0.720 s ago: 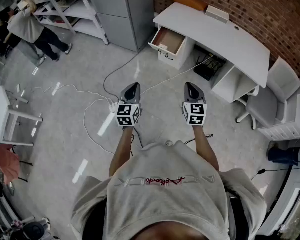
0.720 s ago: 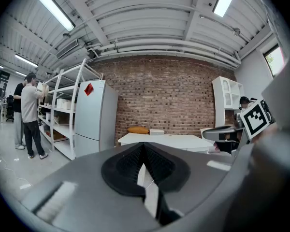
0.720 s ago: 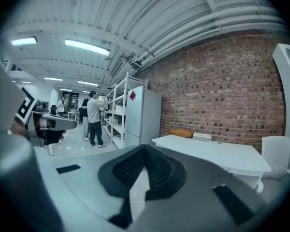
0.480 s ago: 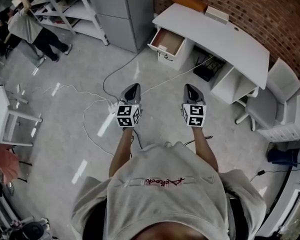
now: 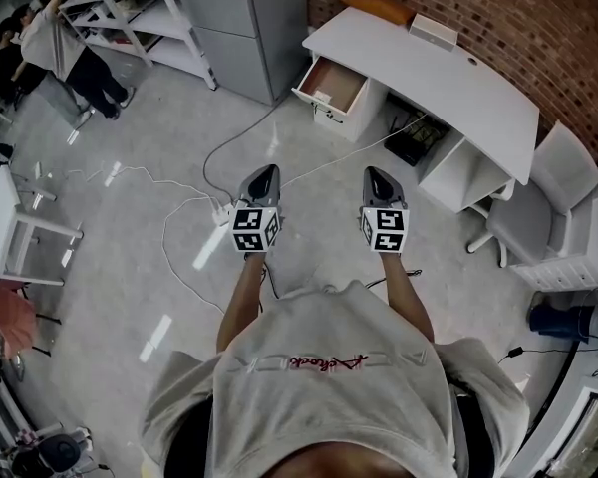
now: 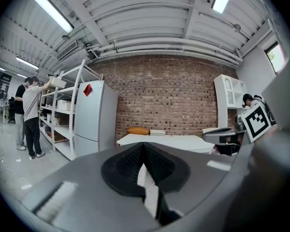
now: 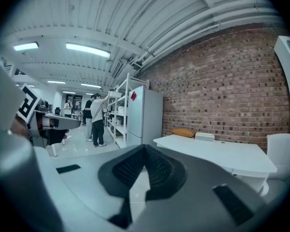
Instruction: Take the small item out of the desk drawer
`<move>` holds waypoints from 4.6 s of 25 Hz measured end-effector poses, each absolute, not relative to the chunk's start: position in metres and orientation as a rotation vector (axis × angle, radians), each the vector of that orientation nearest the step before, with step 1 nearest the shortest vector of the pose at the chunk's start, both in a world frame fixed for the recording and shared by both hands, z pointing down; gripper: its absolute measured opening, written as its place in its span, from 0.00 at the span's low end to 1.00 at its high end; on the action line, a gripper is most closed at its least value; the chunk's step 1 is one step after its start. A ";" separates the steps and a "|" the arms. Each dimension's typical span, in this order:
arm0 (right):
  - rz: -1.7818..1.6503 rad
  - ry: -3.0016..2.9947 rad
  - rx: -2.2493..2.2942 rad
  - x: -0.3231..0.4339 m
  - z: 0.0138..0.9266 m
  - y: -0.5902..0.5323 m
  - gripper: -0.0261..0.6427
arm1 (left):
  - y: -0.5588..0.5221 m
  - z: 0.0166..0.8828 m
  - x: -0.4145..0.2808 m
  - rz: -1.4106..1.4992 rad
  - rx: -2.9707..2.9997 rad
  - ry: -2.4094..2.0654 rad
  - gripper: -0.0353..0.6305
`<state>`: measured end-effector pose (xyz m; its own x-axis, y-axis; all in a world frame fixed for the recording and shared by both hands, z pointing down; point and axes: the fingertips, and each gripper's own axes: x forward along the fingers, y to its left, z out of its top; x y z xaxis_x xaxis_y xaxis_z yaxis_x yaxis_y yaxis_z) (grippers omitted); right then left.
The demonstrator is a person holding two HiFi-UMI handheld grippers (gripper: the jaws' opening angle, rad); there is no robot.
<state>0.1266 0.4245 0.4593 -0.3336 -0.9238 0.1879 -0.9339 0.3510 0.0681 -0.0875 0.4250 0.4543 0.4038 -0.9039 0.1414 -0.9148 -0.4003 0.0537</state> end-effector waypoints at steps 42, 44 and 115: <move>0.092 -2.395 1.615 0.121 0.493 0.268 0.06 | 0.267 0.491 -0.072 0.154 2.506 -1.593 0.07; 0.085 -2.388 1.623 0.112 0.490 0.246 0.06 | 0.244 0.488 -0.081 0.149 2.513 -1.583 0.07; 0.116 -2.424 1.507 0.129 0.498 -0.205 0.06 | -0.206 0.493 -0.045 0.210 2.457 -1.596 0.07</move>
<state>0.1290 -0.2048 0.4985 -0.4145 -0.8657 0.2805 -0.8886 0.4515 0.0805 -0.0447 -0.2062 0.4929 0.4059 -0.8849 0.2285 -0.9139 -0.3953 0.0927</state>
